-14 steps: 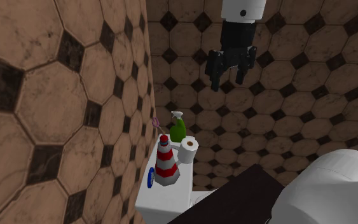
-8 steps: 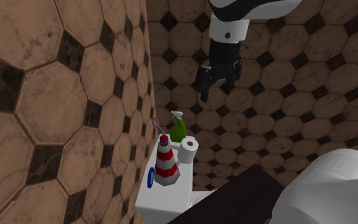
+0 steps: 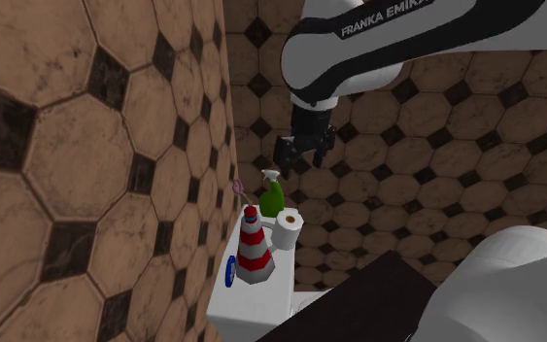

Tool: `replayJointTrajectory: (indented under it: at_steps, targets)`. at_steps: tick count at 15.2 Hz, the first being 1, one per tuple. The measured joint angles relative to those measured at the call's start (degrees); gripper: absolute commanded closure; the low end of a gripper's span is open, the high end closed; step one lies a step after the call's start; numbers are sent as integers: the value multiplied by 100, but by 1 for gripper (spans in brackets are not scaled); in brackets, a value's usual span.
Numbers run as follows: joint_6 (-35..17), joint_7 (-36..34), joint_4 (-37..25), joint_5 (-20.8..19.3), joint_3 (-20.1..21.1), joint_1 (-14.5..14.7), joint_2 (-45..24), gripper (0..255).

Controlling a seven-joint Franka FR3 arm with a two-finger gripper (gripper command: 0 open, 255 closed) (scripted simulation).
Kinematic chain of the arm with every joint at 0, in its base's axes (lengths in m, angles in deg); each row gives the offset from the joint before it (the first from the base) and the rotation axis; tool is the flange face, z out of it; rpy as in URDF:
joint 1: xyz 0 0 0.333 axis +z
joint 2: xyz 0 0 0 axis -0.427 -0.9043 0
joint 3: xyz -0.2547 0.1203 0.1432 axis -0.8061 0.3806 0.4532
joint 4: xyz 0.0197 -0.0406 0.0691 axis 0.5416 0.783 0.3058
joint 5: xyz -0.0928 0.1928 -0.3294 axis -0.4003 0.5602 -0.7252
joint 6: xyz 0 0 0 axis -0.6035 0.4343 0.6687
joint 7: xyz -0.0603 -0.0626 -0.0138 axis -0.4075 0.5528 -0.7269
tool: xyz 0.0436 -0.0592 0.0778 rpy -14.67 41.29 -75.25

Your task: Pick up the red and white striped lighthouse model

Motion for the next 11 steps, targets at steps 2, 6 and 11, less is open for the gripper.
replayJointTrajectory:
  at_steps: [2, 6, 11]
  targets:
    - [-518, -5, 51, 57, 38, 73, -397, 0]
    - [-1488, 29, 85, 158, 93, 199, -1185, 0]
    - [-2607, 144, -136, 311, 136, 342, -2339, 0]
